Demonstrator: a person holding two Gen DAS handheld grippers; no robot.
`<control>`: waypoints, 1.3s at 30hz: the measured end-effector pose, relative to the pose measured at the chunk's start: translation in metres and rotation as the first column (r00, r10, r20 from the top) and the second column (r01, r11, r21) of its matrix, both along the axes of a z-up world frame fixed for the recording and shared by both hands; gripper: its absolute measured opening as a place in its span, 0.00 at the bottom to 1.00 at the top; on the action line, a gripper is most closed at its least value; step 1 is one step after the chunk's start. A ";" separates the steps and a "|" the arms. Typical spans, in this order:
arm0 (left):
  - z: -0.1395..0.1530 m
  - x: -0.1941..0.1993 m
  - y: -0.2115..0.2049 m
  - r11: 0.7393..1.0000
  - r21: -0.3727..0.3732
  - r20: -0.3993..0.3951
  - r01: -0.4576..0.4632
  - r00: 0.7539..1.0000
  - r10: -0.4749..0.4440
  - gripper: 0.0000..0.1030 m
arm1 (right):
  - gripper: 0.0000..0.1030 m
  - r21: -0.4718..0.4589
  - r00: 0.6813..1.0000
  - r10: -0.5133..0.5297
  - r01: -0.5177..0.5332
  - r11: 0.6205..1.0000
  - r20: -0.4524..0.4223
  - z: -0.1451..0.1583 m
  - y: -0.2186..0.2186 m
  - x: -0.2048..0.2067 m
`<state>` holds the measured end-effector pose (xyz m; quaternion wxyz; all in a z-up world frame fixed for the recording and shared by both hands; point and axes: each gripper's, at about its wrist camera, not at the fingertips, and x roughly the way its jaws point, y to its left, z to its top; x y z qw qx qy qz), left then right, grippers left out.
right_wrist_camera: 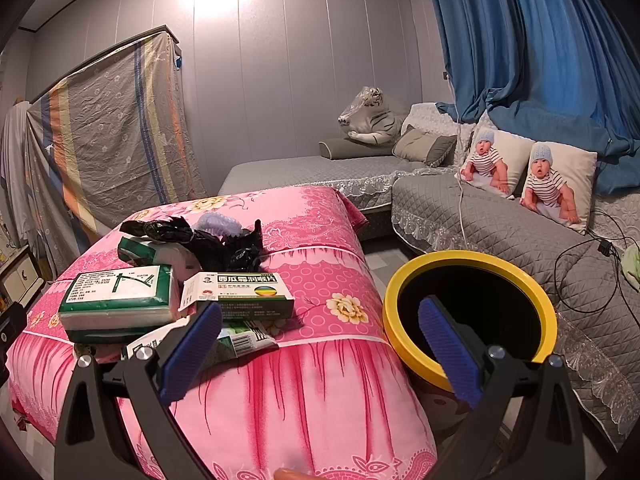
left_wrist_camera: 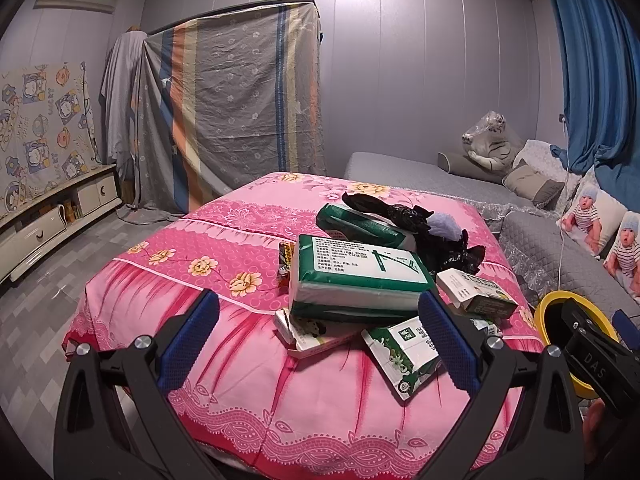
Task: Collect trash
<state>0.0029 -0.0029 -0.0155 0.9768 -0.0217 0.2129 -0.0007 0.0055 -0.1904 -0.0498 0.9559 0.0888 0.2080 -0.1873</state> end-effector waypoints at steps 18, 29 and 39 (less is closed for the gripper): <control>-0.001 0.002 -0.002 1.000 0.001 -0.009 0.003 1.000 -0.003 0.93 | 0.92 0.003 1.000 0.000 0.000 1.000 -0.004 -0.002 -0.001 -0.001; -0.001 0.002 -0.002 1.000 0.001 -0.012 0.003 1.000 -0.003 0.93 | 0.92 0.003 1.000 0.000 0.000 1.000 -0.002 -0.001 -0.001 0.000; -0.001 0.003 -0.002 1.000 -0.002 -0.019 0.008 1.000 -0.008 0.93 | 0.93 0.009 1.000 0.001 -0.001 1.000 0.000 0.001 -0.002 0.001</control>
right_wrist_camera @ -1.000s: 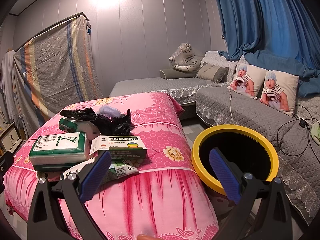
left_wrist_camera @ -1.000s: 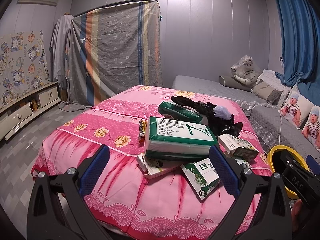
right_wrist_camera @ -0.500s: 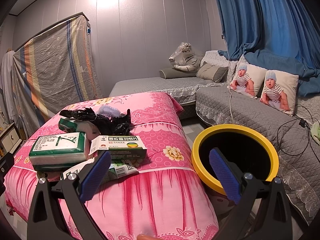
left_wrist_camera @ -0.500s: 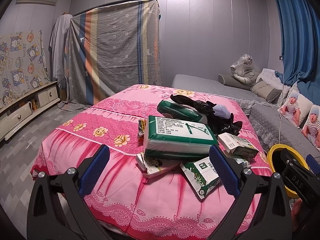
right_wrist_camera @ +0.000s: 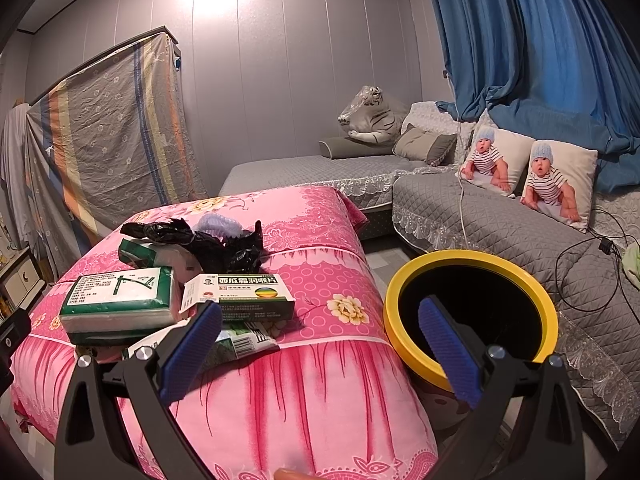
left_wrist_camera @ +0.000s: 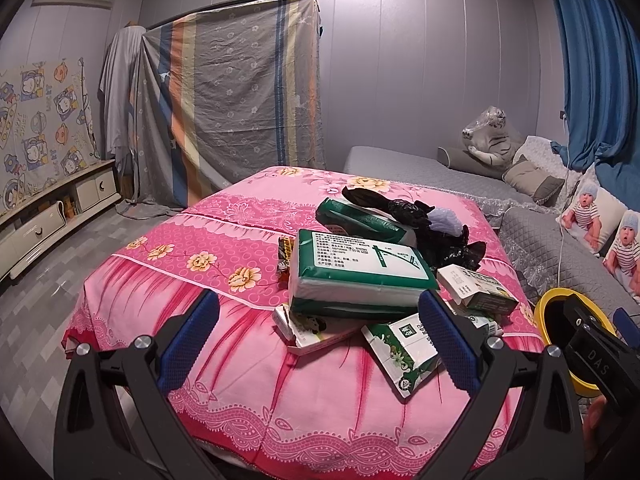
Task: Collect trash
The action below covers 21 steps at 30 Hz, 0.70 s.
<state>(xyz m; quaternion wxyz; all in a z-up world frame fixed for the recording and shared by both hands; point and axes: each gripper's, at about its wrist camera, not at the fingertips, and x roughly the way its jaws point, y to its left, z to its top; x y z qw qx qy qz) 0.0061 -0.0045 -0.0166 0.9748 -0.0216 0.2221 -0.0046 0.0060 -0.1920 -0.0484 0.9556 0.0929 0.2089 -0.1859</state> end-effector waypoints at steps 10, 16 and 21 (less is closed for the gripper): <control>-0.007 0.012 0.019 0.944 -0.140 0.041 0.299 0.954 -0.296 0.93 | 0.92 0.022 1.000 0.015 -0.015 1.000 0.018 0.006 -0.006 0.004; 0.015 0.045 0.035 0.891 0.174 0.117 0.420 0.889 -0.442 0.93 | 0.92 0.058 0.999 0.048 -0.046 0.997 -0.022 -0.004 -0.018 0.015; 0.026 0.104 0.001 0.565 0.377 -0.213 0.734 0.663 -0.718 0.93 | 0.92 0.094 0.998 0.037 -0.032 0.995 -0.052 -0.011 -0.025 0.027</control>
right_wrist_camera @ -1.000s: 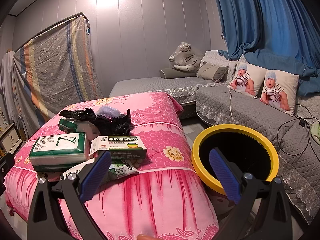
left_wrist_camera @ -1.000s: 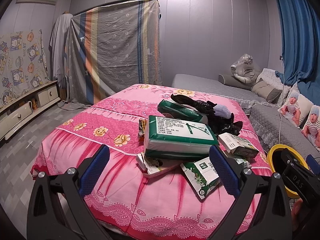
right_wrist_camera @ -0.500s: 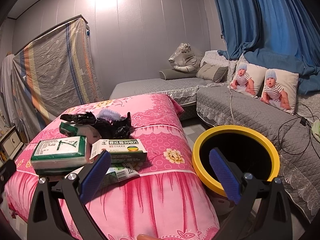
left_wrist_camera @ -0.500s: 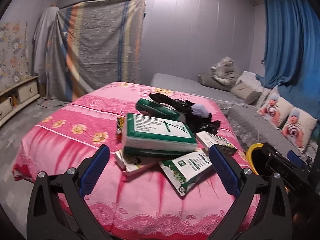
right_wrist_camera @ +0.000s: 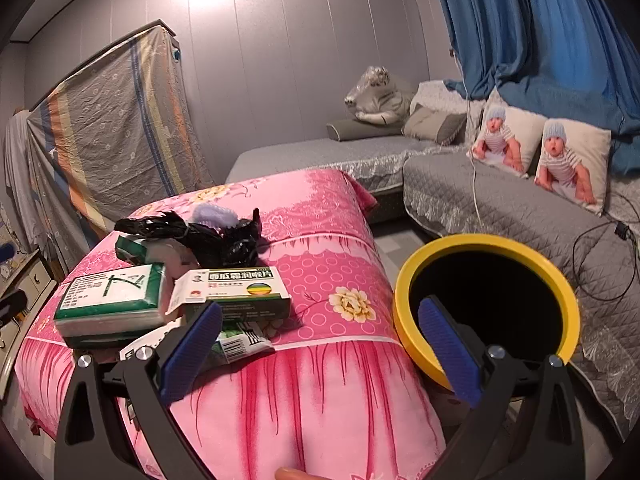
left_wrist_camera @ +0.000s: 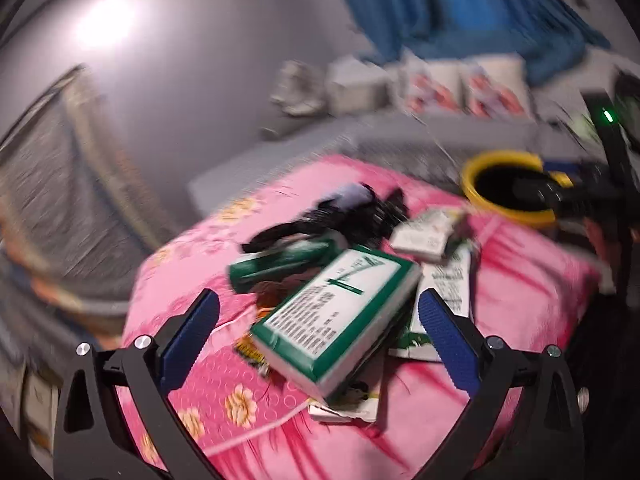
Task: Collect trash
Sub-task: 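Grasp the green-and-white tissue pack with the left gripper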
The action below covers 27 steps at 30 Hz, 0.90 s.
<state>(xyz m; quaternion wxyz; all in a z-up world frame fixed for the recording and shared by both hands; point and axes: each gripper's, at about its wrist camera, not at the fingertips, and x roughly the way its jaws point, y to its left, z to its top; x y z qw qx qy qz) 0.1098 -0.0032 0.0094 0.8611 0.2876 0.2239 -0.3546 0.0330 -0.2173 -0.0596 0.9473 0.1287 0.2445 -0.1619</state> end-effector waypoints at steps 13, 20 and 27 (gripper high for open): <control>-0.051 0.090 -0.069 0.766 0.440 -0.472 0.468 0.846 -0.246 0.92 | 0.92 -0.002 0.999 -0.037 0.037 0.999 -0.034 -0.014 -0.027 0.010; -0.085 0.102 -0.068 0.779 0.425 -0.523 0.460 0.827 -0.204 0.79 | 0.92 0.019 1.000 0.000 0.000 1.000 0.004 -0.011 -0.038 0.008; -0.043 0.081 -0.023 0.896 0.218 -0.450 0.388 0.854 -0.260 0.77 | 0.92 0.047 0.959 0.268 -0.265 0.963 -0.093 0.003 -0.046 0.039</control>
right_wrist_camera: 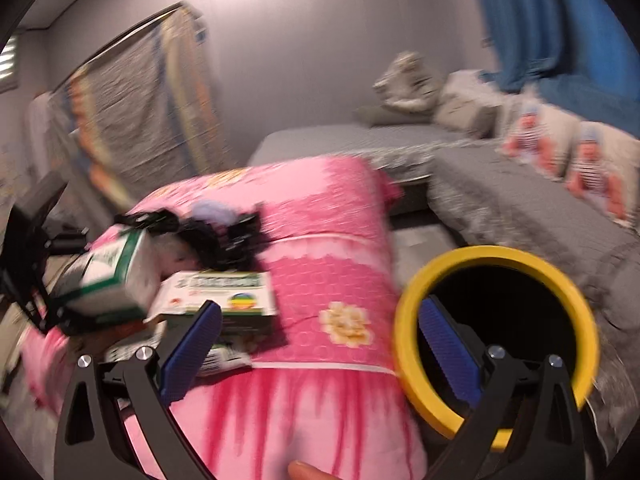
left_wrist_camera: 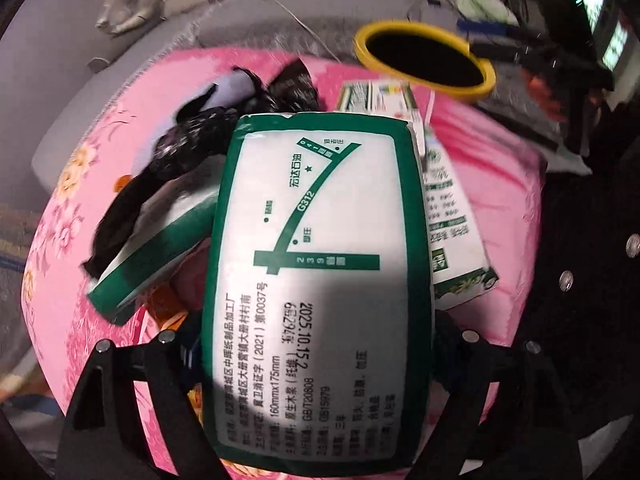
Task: Collect trash
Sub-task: 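Grasp the green-and-white tissue pack with the left gripper, then grasp the black plastic bag with the right gripper while the left gripper lifts the tissue pack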
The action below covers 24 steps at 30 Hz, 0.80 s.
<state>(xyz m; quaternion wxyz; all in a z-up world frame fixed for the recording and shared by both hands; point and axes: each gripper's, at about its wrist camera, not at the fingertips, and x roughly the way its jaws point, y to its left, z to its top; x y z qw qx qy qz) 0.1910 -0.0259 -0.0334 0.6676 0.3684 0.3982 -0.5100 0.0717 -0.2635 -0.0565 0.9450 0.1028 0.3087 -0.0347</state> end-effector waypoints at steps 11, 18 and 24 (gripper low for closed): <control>0.042 -0.058 0.105 0.795 -0.504 0.040 -0.337 0.911 0.411 0.78 | 0.92 -0.214 0.954 0.293 -0.301 0.930 -0.067 0.029 0.052 0.031; 0.026 -0.104 0.144 0.568 -0.641 -0.048 -0.516 0.765 0.642 0.78 | 0.92 -0.118 0.859 0.494 -0.508 0.853 -0.134 0.037 0.088 0.103; 0.026 -0.127 0.166 0.457 -0.710 -0.149 -0.536 0.749 0.646 0.79 | 0.81 -0.250 0.833 0.534 -0.552 0.795 -0.143 0.043 0.141 0.160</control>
